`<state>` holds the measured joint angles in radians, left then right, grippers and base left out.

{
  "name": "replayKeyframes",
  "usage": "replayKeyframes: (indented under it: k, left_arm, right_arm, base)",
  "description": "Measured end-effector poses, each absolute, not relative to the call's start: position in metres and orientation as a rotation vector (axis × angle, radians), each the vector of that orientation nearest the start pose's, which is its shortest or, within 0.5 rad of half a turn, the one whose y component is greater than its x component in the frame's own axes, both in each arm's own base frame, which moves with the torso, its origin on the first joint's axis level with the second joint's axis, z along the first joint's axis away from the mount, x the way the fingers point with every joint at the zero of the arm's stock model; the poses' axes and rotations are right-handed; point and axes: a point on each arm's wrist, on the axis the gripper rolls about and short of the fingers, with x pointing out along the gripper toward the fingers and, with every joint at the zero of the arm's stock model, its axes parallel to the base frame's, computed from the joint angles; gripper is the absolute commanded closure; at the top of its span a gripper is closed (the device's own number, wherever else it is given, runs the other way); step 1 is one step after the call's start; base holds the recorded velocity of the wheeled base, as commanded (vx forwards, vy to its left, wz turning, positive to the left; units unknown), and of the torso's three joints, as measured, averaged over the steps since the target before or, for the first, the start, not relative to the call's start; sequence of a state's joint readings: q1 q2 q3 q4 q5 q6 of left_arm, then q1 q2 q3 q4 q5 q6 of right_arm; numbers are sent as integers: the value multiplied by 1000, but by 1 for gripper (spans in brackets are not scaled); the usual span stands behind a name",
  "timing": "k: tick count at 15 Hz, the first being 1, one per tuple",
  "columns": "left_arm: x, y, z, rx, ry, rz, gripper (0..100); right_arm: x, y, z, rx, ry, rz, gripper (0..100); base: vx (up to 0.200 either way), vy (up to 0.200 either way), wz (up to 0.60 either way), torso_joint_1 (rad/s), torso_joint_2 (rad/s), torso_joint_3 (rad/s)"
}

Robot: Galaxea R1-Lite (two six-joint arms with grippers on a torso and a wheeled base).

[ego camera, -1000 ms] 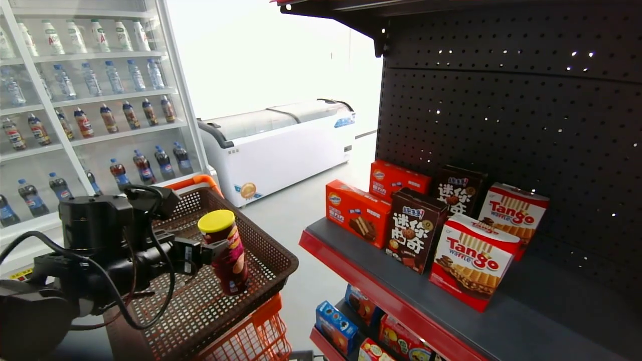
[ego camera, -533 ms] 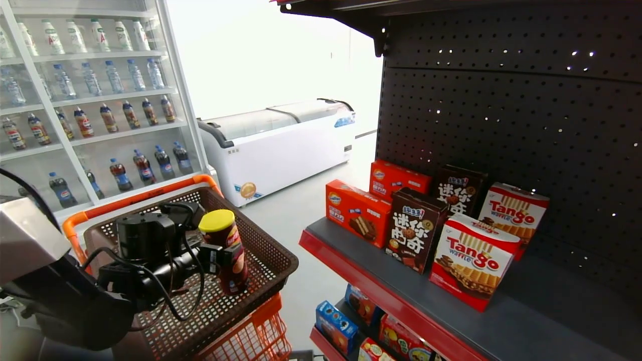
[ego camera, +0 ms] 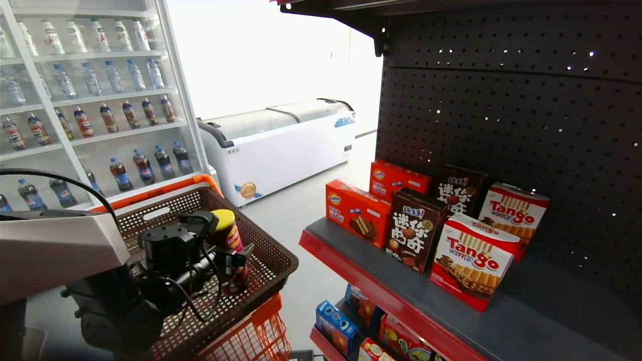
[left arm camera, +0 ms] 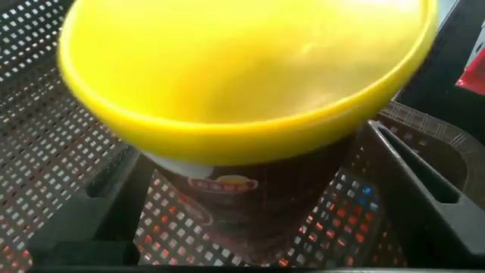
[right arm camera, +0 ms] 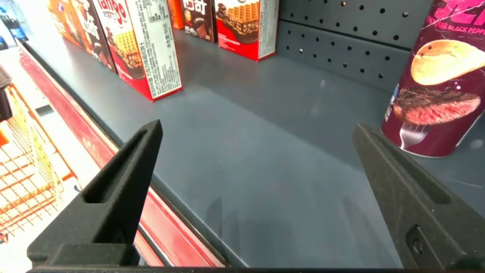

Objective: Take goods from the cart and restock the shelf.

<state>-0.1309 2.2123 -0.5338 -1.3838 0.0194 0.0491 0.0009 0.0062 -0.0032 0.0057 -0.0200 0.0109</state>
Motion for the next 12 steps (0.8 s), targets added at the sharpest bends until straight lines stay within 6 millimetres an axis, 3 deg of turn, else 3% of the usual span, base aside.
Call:
replayKeyframes:
  k: [1,2,8,12]
  left_arm:
    - [332,-43,25,71,296,-118,0]
    - [332,-43,22,72,302,-118,100]
    - [330,-44,14,83,372,-112,100]
    - [325,-51,41,75,387,-138,100]
  right_arm:
    - [-23,0,76,11,9,-19,0]
    - [-23,0,76,10,9,-19,0]
    - [-23,0,76,10,9,-18,0]
    - [-23,0,76,11,9,-20,0]
  base:
    - [0,0,0,0,0,0]
    - [0,0,0,0,0,0]
    - [0,0,0,0,0,0]
    - [0,0,0,0,0,0]
